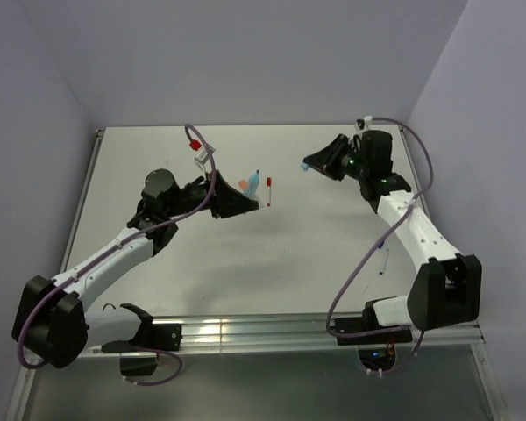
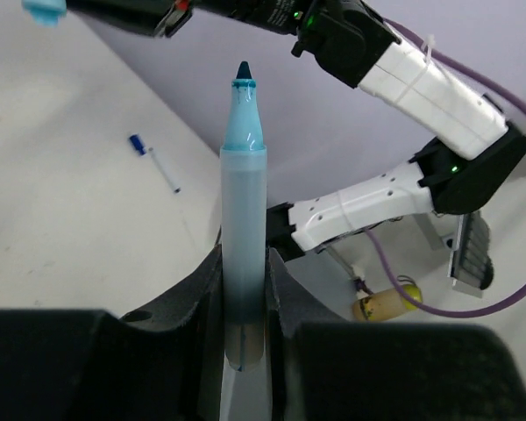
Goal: Insert the pens into the pen caps
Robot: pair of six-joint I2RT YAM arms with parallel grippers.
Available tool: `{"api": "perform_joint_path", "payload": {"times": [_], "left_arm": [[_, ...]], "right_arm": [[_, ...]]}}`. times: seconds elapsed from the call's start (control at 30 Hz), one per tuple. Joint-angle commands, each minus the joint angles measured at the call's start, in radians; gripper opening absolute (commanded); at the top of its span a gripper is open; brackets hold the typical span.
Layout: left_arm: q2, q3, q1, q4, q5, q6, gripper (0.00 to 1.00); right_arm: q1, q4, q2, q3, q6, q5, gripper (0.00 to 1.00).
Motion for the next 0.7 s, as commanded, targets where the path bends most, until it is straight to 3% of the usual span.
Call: {"api": "perform_joint_path", "payload": {"times": [0.0,0.13,0.33,0.67], "left_arm": [[0.058,0.07,-0.051,0.314,0.016,-0.131,0.0],[0.16,0.127,-0.152,0.468,-0.005,-0.174,0.0],[0.23,0.14,-0.186,0.614,0.013,-0.237,0.0],[0.164,0.094,-0.186,0.494,0.009,-0.124,0.0]], "right_arm": [[0.011,0.118,-0.121,0.124,-0.04,-0.12,0.0],[0.009,0.359,-0.201,0.091,0.087,-0.249,0.0],[0.011,0.587,-0.277,-0.029,0.239,-0.312,0.0],[0.061,0.606,-0.306,-0.065,0.242,-0.318,0.0]]}}
